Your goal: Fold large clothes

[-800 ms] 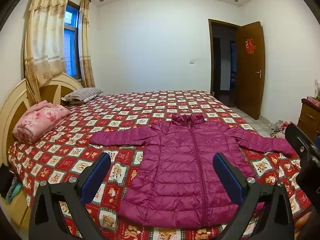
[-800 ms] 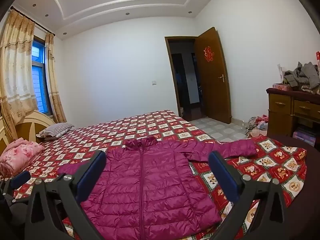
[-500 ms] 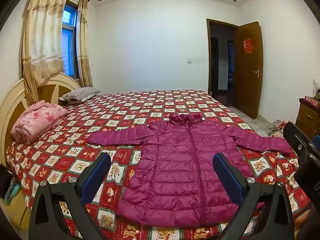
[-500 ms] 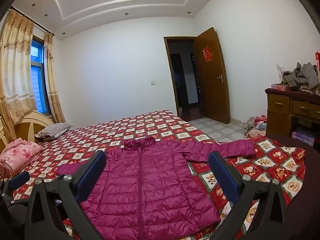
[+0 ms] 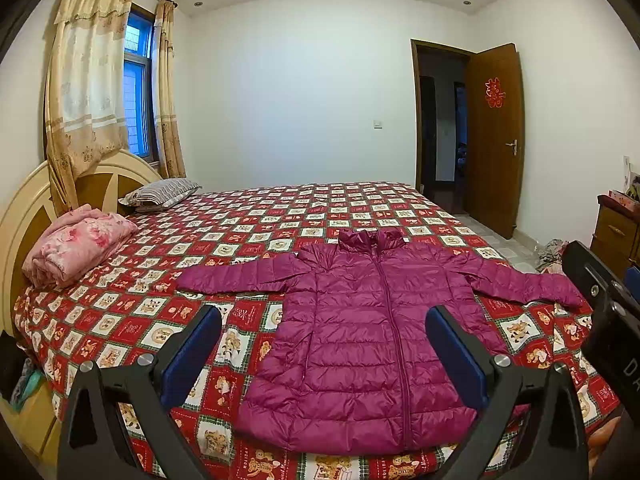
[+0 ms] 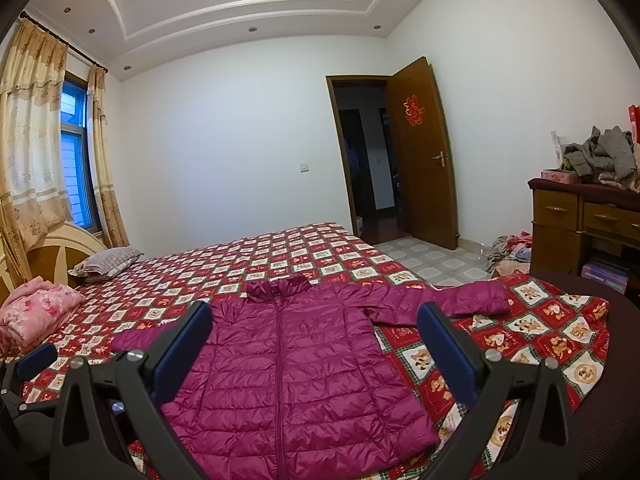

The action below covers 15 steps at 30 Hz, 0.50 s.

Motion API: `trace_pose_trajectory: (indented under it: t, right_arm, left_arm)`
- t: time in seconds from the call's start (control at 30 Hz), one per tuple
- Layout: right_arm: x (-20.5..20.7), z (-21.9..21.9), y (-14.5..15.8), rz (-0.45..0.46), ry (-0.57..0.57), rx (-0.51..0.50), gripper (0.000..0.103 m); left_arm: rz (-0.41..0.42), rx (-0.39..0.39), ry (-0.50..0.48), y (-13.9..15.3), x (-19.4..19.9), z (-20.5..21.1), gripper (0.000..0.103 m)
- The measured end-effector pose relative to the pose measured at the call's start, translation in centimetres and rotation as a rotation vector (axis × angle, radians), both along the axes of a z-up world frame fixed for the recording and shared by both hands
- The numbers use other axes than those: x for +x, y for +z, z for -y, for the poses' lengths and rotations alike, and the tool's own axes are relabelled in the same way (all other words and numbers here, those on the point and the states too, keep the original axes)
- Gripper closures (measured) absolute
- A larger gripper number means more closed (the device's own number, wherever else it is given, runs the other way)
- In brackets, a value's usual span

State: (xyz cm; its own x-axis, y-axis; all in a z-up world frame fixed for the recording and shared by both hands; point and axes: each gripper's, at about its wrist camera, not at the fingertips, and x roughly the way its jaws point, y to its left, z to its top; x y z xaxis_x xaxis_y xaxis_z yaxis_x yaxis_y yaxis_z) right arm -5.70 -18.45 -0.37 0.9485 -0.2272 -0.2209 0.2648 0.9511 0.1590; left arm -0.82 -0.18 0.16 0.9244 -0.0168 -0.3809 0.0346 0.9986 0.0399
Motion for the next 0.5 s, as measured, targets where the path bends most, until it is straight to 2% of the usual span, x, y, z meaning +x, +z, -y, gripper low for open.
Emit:
trace_pose_trajectory:
  t: [0.5]
  right_arm:
    - [-0.03, 0.04, -0.07, 0.000, 0.001, -0.001, 0.000]
  left_arm:
    - [-0.001, -0.003, -0.004, -0.01, -0.05, 0.01, 0.001]
